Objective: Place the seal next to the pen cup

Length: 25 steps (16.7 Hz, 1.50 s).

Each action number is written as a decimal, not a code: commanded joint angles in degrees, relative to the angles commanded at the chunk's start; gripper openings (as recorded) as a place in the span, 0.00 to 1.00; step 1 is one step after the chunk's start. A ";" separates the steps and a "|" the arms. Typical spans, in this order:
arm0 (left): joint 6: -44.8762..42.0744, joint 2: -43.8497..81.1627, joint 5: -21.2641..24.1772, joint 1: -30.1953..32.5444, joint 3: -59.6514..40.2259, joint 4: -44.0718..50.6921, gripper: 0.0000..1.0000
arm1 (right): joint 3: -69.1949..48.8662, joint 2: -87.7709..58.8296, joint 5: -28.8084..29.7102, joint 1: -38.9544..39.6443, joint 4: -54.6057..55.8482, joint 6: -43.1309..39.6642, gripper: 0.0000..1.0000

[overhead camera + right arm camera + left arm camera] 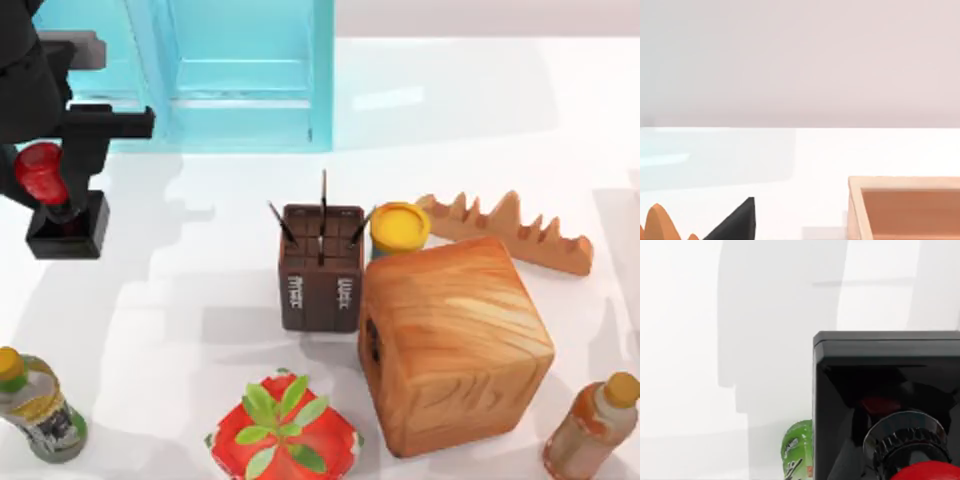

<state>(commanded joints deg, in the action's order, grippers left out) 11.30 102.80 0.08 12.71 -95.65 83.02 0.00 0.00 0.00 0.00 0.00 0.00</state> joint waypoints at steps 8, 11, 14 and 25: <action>9.58 10.86 0.11 9.58 -15.77 5.04 0.00 | 0.00 0.00 0.00 0.00 0.00 0.00 1.00; 13.76 14.98 0.10 13.87 -21.95 6.68 0.00 | 0.00 0.00 0.00 0.00 0.00 0.00 1.00; 14.64 15.86 0.08 14.81 -23.07 7.02 0.00 | 0.00 0.00 0.00 0.00 0.00 0.00 1.00; 14.61 14.98 0.07 14.77 -18.27 3.11 0.00 | 0.00 0.00 0.00 0.00 0.00 0.00 1.00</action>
<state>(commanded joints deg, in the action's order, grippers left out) 25.91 117.78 0.15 27.48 -113.92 86.13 0.00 0.00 0.00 0.00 0.00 0.00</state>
